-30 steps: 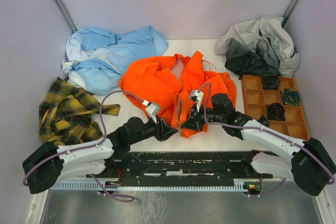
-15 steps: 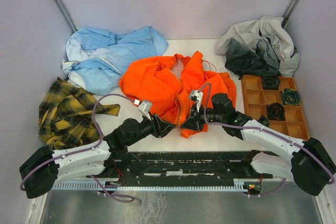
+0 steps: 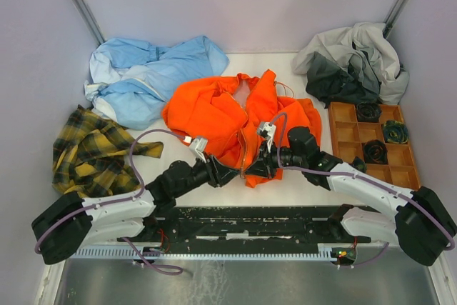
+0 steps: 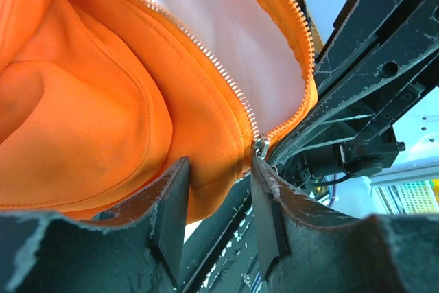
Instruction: Zip up the jacket
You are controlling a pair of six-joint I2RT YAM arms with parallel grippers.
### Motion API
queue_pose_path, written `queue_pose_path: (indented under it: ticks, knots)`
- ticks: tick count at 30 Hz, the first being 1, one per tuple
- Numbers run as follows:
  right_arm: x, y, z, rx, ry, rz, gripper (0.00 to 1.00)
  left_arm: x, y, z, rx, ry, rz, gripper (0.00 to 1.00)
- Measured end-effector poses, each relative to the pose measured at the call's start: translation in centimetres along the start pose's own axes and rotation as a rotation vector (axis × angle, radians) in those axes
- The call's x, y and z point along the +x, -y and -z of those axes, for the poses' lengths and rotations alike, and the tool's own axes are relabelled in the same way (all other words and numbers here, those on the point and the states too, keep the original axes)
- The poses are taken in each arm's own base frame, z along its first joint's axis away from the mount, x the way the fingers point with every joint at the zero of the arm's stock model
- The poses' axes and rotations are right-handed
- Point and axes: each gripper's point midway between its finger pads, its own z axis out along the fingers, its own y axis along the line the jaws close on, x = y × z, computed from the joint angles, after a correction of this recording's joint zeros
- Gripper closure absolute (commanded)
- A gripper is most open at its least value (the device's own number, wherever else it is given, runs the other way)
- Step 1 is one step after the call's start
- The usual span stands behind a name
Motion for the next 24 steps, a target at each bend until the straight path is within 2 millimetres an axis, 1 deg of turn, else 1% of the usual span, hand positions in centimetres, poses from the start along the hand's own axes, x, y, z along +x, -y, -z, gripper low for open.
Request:
queue_pose_path:
  ticks: [4, 8, 11, 12, 17, 19, 22, 24]
  knots:
    - [0.0, 0.1, -0.1, -0.002, -0.001, -0.001, 0.99, 0.4, 0.3, -0.1, 0.022, -0.017, 0.007, 0.68]
    - [0.0, 0.1, -0.1, -0.001, 0.000, 0.000, 0.99, 0.4, 0.7, -0.1, 0.050, -0.019, 0.008, 0.85]
    - [0.0, 0.3, -0.1, 0.013, 0.000, -0.002, 0.99, 0.5, 0.9, 0.1, 0.064, -0.020, 0.008, 0.95]
    - [0.0, 0.5, -0.1, 0.025, 0.001, -0.004, 0.99, 0.5, 0.9, 0.2, 0.068, -0.020, 0.008, 0.97]
    - [0.0, 1.3, -0.2, 0.082, 0.007, -0.013, 0.99, 0.8, 1.2, 0.7, 0.092, -0.027, 0.006, 0.97]
    - [0.0, 1.5, -0.2, 0.099, 0.012, -0.021, 0.94, 0.8, 1.2, 0.8, 0.092, -0.027, 0.006, 0.97]
    - [-0.1, 1.6, -0.3, 0.113, 0.015, -0.033, 0.91, 0.9, 1.0, 0.8, 0.080, -0.029, 0.008, 0.97]
    - [0.0, 1.6, -0.3, 0.116, 0.014, -0.038, 0.87, 1.0, 0.7, 0.8, 0.065, -0.034, 0.014, 0.97]
